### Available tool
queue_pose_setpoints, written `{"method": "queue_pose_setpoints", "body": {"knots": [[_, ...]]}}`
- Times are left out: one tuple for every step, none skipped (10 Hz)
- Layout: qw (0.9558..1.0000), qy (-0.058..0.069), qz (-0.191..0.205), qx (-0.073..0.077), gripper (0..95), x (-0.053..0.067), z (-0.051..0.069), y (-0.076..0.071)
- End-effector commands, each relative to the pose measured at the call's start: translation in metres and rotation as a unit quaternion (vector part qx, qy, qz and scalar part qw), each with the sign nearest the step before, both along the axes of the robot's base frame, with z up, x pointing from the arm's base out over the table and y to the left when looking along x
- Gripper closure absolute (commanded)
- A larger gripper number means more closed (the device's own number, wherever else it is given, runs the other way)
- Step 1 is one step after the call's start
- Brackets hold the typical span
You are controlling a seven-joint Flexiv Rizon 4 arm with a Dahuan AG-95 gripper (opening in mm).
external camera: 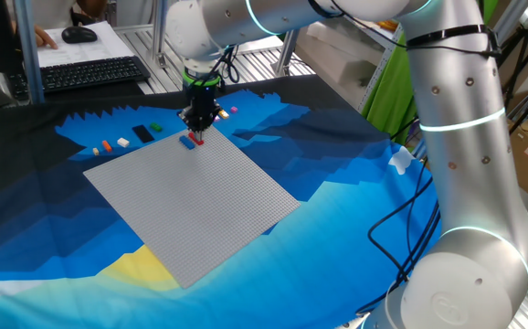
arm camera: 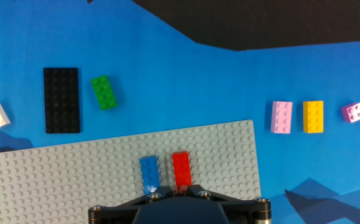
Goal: Stack small Lego blocks randomly, one at a time
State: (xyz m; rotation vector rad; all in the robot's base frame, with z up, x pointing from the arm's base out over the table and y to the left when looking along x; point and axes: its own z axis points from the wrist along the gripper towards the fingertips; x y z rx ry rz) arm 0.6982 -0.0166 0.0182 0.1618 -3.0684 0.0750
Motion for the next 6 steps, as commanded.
{"method": "queue_pose_setpoints", "body": {"knots": [[0.9999, -0.002, -0.009, 0.007, 76.0, 0.005, 0.002, 0.001], [0.9998, -0.001, -0.019, 0.007, 76.0, 0.009, 0.004, 0.004], [0.9995, -0.001, -0.030, 0.010, 76.0, 0.012, 0.006, 0.007], [0.9987, -0.001, -0.047, 0.018, 76.0, 0.016, 0.008, 0.010], [0.9979, -0.002, -0.061, 0.023, 76.0, 0.022, 0.008, 0.015], [0.9977, -0.003, -0.063, 0.022, 76.0, 0.026, 0.009, 0.018]]}}
